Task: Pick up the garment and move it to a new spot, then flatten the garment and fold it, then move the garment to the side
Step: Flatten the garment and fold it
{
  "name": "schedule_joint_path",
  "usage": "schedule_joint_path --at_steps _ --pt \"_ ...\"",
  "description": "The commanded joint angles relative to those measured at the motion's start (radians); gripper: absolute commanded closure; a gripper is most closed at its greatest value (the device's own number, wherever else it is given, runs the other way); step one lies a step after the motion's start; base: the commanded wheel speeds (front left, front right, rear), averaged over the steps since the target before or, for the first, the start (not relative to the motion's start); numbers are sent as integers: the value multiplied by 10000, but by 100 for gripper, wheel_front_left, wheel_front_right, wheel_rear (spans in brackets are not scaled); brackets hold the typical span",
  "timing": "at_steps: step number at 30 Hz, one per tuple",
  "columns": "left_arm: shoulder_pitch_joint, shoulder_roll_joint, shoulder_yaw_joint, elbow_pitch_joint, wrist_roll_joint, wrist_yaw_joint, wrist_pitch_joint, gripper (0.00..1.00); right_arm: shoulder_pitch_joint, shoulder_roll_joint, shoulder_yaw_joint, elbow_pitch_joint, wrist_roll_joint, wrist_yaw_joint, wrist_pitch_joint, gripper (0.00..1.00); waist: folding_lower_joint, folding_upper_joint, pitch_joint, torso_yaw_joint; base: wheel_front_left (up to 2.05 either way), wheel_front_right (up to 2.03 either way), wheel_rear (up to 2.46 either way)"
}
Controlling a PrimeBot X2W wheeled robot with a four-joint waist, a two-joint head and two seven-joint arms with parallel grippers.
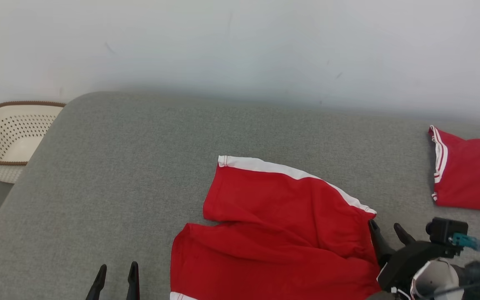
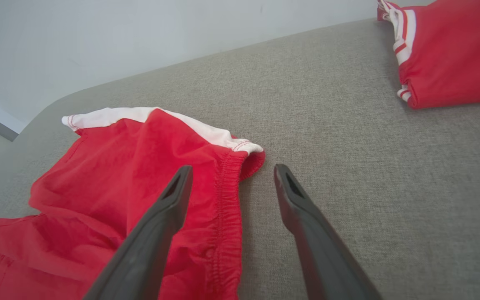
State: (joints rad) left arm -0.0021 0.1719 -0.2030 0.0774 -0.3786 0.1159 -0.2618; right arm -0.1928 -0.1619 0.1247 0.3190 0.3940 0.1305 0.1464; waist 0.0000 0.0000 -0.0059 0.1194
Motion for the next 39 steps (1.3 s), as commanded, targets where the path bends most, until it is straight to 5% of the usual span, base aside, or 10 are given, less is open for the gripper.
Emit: schedule_joint_path --at_steps 1,10,11,12,14,29,37,38,39 --pt "-115 -26 -9 27 64 -16 -38 0 -455 -68 47 513 -75 8 7 0 0 0 123 111 0 0 0" --pt "-465 -81 -23 144 108 -165 -38 0 -2084 -229 232 2981 -159 8 -264 4 0 0 483 447 0 0 0" --pt "-470 -82 3 169 103 -177 -38 0 -2218 -182 251 3180 -52 8 -349 28 0 0 511 473 0 0 0" --pt "-491 -84 24 204 108 -215 -38 0 -2342 -171 291 3380 -11 8 -430 93 0 0 543 494 0 0 0" --pt "-523 -98 48 230 121 -242 -38 0 -2467 -188 380 3566 -4 8 -511 100 0 0 561 509 0 0 0" --pt "-755 -419 227 316 323 -435 -38 0 -5118 -243 1372 4416 669 8 -1516 100 0 0 905 495 0 0 0" --pt "-978 -666 275 426 422 -595 -38 0 -6740 -14 1502 6052 680 8 -2171 100 0 0 1187 675 0 0 0" --pt "-996 -693 284 458 443 -616 -38 0 -6823 11 1558 6377 622 8 -2111 72 0 0 1184 693 0 0 0" --pt "-1011 -716 274 497 458 -658 -38 0 -6920 -20 1698 6626 505 8 -2155 15 0 0 1173 726 0 0 0"
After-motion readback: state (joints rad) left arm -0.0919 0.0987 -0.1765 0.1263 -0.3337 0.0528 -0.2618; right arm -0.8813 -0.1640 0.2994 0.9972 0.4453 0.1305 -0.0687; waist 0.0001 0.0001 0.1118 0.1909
